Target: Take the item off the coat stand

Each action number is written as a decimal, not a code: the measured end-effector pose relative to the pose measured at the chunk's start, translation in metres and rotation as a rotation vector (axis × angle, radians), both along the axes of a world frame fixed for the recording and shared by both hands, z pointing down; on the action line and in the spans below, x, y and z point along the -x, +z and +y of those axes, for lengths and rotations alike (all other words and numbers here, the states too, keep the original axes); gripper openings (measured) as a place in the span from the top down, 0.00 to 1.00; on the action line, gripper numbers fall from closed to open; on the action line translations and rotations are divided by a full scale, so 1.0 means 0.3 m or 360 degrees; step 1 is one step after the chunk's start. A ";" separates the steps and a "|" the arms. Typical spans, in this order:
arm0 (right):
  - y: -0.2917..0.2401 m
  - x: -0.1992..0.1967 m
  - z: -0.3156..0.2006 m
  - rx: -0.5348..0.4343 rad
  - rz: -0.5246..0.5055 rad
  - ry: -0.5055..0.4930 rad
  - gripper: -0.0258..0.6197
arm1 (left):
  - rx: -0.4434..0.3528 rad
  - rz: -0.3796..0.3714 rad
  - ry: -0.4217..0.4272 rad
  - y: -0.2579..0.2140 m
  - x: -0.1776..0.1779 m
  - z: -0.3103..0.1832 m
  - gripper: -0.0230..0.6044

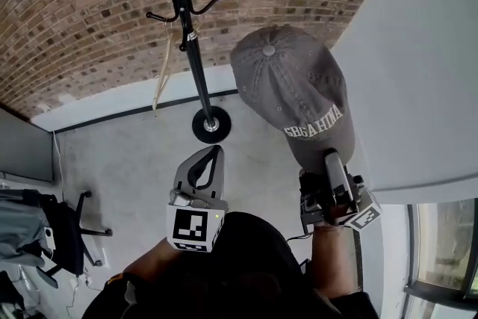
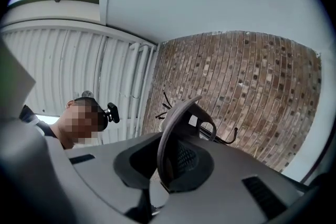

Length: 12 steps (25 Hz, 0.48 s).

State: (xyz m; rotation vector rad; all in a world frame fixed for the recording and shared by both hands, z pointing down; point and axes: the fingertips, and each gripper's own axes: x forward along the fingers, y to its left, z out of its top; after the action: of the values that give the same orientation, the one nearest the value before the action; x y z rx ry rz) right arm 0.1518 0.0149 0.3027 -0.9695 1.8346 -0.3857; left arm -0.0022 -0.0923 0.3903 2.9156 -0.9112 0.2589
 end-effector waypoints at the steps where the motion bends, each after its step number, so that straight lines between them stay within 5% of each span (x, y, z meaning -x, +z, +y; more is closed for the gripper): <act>1: 0.004 -0.010 0.021 0.0012 -0.0006 -0.0006 0.91 | 0.0003 -0.0013 -0.0003 -0.002 -0.017 0.027 0.92; 12: 0.090 -0.124 0.351 0.0097 0.0006 -0.0079 0.91 | -0.0029 -0.0154 -0.0127 0.016 -0.118 0.423 0.92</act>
State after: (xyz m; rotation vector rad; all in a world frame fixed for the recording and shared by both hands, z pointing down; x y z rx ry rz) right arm 0.1891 0.1202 0.3298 -0.9685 1.8625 -0.4728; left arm 0.0331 0.0345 0.3953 2.8972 -1.0461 0.3909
